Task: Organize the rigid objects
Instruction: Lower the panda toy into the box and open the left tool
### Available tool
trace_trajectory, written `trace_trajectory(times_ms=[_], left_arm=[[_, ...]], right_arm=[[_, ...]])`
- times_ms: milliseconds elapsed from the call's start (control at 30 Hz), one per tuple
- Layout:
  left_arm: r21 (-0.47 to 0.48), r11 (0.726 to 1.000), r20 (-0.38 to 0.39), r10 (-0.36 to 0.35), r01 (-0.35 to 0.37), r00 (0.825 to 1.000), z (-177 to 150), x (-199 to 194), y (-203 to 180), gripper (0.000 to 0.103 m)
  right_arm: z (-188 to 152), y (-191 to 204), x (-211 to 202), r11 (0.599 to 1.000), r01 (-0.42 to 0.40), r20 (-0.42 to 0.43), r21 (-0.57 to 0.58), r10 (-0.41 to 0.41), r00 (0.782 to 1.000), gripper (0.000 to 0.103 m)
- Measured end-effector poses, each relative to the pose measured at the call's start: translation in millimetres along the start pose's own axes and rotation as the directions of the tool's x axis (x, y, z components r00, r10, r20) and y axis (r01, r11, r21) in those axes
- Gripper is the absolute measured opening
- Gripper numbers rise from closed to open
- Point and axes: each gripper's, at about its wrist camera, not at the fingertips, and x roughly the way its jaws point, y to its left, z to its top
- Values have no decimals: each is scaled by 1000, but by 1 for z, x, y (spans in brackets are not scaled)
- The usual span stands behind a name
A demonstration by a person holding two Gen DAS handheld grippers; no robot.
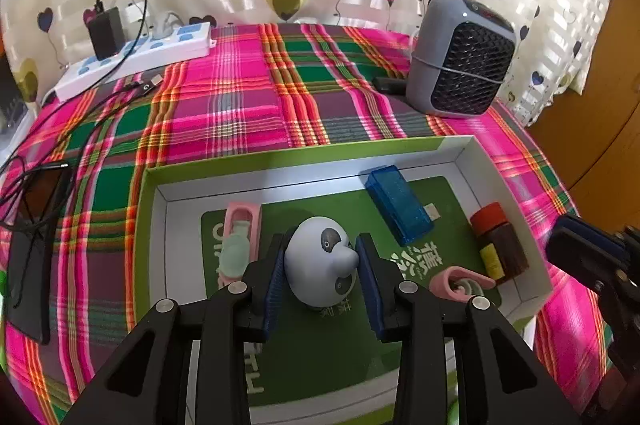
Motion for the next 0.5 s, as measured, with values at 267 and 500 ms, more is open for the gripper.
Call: trace_trajectory(times_ms=[267, 500], left_arm=[[6, 1000, 8, 26, -27, 1000, 6, 9, -1, 34], [8, 999, 11, 42, -42, 999, 11, 13, -1, 34]], right_arm=[[-3, 1, -2, 1000, -9, 2, 6, 9, 1000, 14], [-8, -3, -1, 1000, -8, -7, 21, 9, 1000, 14]])
